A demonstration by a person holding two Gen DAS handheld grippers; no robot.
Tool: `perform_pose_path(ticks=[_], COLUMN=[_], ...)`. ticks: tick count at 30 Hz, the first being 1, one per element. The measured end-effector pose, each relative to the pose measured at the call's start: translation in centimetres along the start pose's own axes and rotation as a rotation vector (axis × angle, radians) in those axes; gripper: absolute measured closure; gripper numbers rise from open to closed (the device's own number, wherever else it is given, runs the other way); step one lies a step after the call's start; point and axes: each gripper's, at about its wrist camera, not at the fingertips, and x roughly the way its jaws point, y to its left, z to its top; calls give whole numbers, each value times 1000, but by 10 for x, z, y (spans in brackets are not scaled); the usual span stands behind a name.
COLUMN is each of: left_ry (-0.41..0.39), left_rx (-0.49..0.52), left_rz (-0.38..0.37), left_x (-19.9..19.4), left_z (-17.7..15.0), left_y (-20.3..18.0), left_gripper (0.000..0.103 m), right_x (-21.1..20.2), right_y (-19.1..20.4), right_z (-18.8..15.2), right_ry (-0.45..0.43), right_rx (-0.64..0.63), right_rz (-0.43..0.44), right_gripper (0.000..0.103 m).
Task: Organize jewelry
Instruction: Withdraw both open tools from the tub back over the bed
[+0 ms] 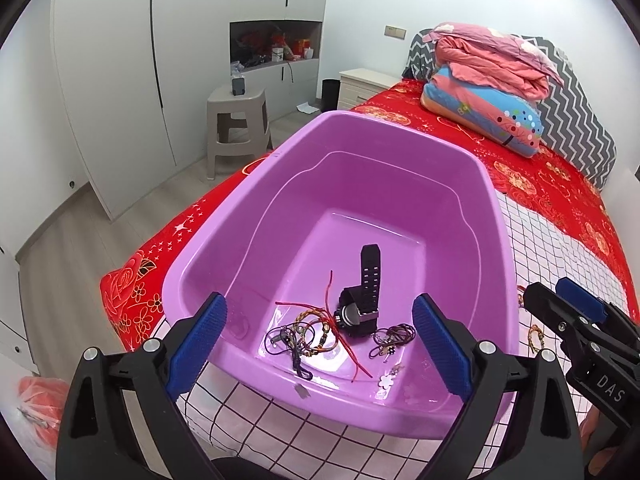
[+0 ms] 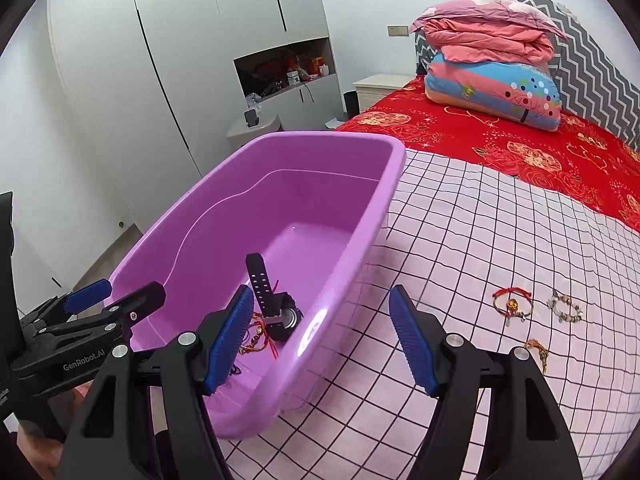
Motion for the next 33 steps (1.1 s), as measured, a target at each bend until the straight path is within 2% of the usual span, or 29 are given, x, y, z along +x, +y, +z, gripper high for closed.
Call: perform_pose_path(ticks=[23,29,33], left_ry=[-11,-11,-8], left_rx=[78,91,134], left_rz=[-32,-68,-94], left_x=[-34,-42,-47], left_z=[-29,-44,-56], left_y=[-57,-76,-96], left_gripper=[7,6,6], right_x=[-50,-62,-68], right_y=[-52,-74,-95], right_z=[-57,-85,-114], right_ry=[-14,-4,16], right_rx=[104,152,186], right_rz=[-2,-13,-22], right_gripper=[36,36,36])
